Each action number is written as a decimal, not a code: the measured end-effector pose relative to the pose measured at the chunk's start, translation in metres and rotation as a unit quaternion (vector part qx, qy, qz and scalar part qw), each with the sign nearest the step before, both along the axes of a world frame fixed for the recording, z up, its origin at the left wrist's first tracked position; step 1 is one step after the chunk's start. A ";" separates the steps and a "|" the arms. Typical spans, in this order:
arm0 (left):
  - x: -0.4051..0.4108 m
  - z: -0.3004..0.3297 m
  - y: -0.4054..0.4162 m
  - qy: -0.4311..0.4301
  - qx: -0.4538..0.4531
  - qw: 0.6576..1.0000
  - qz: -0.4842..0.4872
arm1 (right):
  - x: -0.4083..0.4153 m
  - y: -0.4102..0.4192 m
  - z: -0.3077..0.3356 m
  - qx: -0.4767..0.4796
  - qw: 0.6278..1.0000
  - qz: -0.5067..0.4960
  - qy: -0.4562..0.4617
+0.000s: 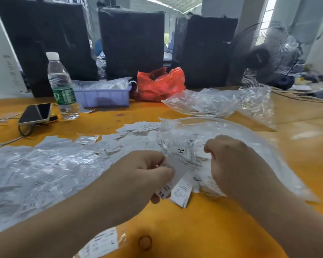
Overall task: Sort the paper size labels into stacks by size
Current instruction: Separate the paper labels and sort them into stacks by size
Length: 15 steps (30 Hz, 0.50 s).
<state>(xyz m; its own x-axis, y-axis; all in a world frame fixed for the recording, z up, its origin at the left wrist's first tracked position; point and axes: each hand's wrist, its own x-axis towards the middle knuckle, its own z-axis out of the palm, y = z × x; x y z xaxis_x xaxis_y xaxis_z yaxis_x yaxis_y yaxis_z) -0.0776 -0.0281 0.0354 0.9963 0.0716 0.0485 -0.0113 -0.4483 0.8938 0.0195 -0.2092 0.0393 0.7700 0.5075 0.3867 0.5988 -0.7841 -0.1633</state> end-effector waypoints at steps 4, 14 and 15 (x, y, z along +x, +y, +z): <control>0.022 -0.006 -0.009 -0.008 0.017 1.000 0.005 | 0.012 0.001 0.000 -0.088 0.993 -0.056 0.055; 0.040 -0.017 -0.011 0.012 0.031 0.999 -0.020 | 0.021 0.004 -0.022 -0.052 0.997 -0.042 0.046; 0.040 -0.015 -0.010 0.023 0.010 0.999 -0.020 | 0.022 0.004 -0.022 -0.036 0.998 -0.038 0.030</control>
<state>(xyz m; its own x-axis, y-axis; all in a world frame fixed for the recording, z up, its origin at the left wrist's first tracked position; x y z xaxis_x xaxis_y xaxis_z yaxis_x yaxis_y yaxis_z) -0.0374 -0.0384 0.0199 0.9995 0.0315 0.0036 0.0115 -0.4658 0.8848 0.0410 -0.2050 0.0169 0.8280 0.4715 0.3033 0.5277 -0.8382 -0.1376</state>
